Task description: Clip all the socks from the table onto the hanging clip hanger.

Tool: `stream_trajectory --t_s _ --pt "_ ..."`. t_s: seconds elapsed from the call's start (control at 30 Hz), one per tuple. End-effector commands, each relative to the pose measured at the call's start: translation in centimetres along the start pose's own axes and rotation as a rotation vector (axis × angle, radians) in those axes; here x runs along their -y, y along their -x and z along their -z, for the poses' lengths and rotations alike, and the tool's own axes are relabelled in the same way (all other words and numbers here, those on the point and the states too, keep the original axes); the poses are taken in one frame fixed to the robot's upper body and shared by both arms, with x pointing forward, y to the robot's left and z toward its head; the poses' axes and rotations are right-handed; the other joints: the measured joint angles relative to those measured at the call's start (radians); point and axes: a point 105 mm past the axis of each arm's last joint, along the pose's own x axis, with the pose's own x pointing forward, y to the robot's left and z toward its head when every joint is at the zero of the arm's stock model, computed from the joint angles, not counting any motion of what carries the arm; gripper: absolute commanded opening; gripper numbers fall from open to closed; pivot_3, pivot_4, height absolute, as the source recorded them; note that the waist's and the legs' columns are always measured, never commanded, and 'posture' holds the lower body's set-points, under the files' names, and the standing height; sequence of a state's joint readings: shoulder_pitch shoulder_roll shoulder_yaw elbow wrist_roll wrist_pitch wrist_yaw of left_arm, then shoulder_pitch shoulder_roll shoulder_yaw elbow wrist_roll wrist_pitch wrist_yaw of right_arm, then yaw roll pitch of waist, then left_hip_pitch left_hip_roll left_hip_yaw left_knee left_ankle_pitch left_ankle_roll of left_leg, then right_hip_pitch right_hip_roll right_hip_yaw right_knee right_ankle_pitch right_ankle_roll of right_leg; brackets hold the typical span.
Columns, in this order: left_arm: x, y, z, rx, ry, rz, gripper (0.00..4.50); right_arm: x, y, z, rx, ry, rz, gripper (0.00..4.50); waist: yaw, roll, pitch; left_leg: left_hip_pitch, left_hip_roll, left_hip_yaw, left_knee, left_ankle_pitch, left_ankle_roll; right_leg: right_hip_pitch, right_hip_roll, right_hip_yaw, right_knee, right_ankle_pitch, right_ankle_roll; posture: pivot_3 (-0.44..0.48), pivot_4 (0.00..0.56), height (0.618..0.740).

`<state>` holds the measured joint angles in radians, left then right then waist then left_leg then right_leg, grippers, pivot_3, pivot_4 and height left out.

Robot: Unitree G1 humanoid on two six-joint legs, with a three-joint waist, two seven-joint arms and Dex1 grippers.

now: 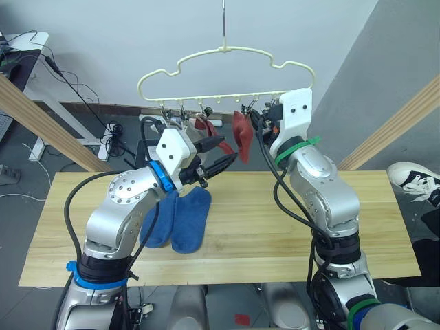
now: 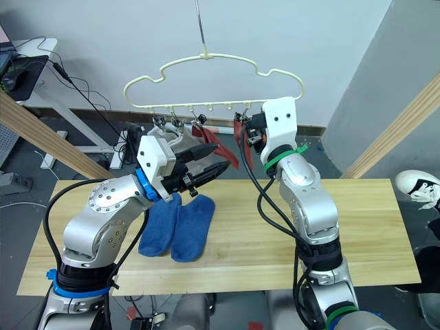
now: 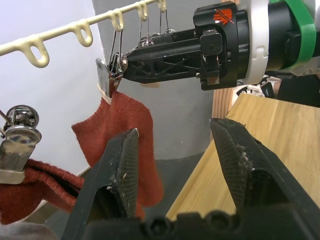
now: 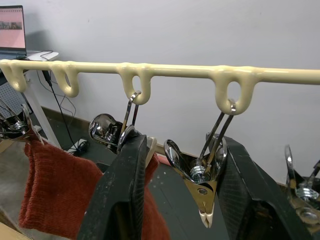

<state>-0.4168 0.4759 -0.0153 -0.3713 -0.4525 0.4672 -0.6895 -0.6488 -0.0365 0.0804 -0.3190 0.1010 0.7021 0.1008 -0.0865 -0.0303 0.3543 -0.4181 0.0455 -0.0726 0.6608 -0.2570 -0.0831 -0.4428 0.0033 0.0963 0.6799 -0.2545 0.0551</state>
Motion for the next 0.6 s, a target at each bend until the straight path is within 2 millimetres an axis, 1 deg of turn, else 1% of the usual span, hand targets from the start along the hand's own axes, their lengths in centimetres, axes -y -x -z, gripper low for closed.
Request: stream_trajectory --t_s 0.03,0.13,0.17,0.6 --pt "0.61 -0.01 -0.65 0.027 -0.027 0.018 2.53 -0.19 0.04 -1.67 0.070 -0.002 -0.007 1.38 0.000 0.000 0.000 0.000 0.000 0.000 0.000 0.000 0.000 0.000 0.000 0.000 0.000 0.000 0.000 -0.091 0.319 0.740" --pt "0.66 0.02 -0.56 0.024 -0.027 0.019 2.53 -0.03 0.02 -1.72 0.072 -0.007 -0.001 0.44 0.000 0.000 0.000 0.000 0.000 0.000 0.000 0.000 0.000 0.000 0.000 0.000 0.000 0.000 0.000 -0.092 0.319 0.740" --pt "0.66 0.03 -0.53 0.023 -0.027 0.019 2.53 0.01 0.01 -1.73 0.073 -0.009 0.001 0.24 0.000 0.000 0.000 0.000 0.000 0.000 0.000 0.000 0.000 0.000 0.000 0.000 0.000 0.000 0.000 -0.092 0.319 0.740" --pt "1.02 0.18 0.07 0.006 -0.029 0.017 2.53 0.36 0.05 -1.70 0.074 -0.030 0.011 0.24 0.000 0.000 0.000 0.000 0.000 0.000 0.000 0.000 0.000 0.000 0.000 0.000 0.000 0.000 0.000 -0.092 0.318 0.740"
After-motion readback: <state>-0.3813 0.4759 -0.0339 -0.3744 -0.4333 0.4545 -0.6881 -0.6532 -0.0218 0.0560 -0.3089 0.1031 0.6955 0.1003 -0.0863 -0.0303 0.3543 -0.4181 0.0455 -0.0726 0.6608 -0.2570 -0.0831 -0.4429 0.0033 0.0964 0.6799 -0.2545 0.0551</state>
